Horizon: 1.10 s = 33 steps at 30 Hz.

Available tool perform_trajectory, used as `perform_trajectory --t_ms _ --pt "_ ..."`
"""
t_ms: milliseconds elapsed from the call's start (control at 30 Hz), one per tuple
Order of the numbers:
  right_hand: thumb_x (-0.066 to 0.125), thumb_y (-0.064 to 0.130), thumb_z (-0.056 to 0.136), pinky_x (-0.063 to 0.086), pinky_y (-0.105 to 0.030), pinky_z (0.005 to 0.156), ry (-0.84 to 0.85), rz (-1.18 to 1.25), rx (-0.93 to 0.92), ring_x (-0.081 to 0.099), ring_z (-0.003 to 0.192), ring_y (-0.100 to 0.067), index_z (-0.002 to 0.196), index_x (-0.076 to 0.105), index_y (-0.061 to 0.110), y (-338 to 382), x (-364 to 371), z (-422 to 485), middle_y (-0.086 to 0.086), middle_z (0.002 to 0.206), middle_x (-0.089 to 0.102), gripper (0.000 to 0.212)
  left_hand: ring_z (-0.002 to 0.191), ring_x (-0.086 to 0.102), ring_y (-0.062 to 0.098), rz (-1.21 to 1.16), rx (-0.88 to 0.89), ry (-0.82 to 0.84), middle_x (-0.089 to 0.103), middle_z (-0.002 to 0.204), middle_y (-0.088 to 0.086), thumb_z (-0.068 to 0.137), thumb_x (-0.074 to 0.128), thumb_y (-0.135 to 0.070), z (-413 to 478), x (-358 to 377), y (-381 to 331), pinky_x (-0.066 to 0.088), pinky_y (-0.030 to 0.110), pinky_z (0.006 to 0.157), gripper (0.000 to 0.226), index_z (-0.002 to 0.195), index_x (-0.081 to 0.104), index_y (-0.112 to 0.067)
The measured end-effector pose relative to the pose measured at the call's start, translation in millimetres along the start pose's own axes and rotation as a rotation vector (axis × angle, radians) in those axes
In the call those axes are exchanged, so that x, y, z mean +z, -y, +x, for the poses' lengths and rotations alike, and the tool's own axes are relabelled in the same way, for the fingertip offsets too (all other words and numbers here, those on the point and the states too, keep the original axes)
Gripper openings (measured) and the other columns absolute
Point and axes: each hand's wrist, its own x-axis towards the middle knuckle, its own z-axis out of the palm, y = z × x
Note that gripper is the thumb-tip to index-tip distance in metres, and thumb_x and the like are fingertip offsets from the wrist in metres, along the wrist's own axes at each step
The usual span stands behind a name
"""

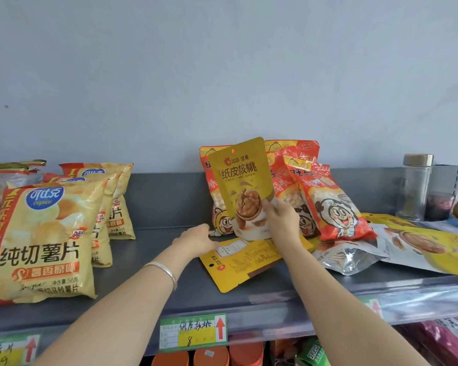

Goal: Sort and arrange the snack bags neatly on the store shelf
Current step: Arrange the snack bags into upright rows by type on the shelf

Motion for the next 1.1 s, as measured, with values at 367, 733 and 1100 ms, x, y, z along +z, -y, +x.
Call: perform_trajectory --t_ms 367,733,1100 --pt "0.05 0.034 0.098 0.044 -0.037 0.061 0.032 -0.009 -0.008 0.051 0.062 -0.017 0.085 0.061 0.009 -10.6 3.1 7.6 -0.006 0.073 0.062 0.031 0.106 0.056 0.021 -0.216 0.045 0.062 0.057 0.115 0.007 0.089 0.063 -0.028 -3.9 -5.7 -15.4 0.044 0.027 0.074 0.039 0.119 0.055 -0.004" --pt "0.055 0.03 0.094 0.045 -0.038 0.069 0.075 0.408 0.085 0.054 0.074 -0.022 0.081 0.063 0.019 22.3 31.1 0.1 -0.009 0.081 0.062 0.019 0.038 0.057 0.014 -1.222 -0.039 -0.147 0.057 0.044 0.001 0.082 0.044 -0.001 -64.4 -69.4 16.8 0.043 0.024 0.054 0.024 0.064 0.059 -0.009" --pt "0.055 0.022 0.095 0.048 -0.028 0.058 0.237 0.417 0.224 0.062 0.071 -0.017 0.098 0.061 0.014 51.6 94.2 -8.9 -0.004 0.086 0.066 0.01 0.09 0.062 0.018 -1.444 0.075 -0.353 0.07 0.103 0.009 0.099 0.035 -0.046 -78.9 -102.5 70.0 0.044 0.027 0.071 0.037 0.108 0.051 -0.013"
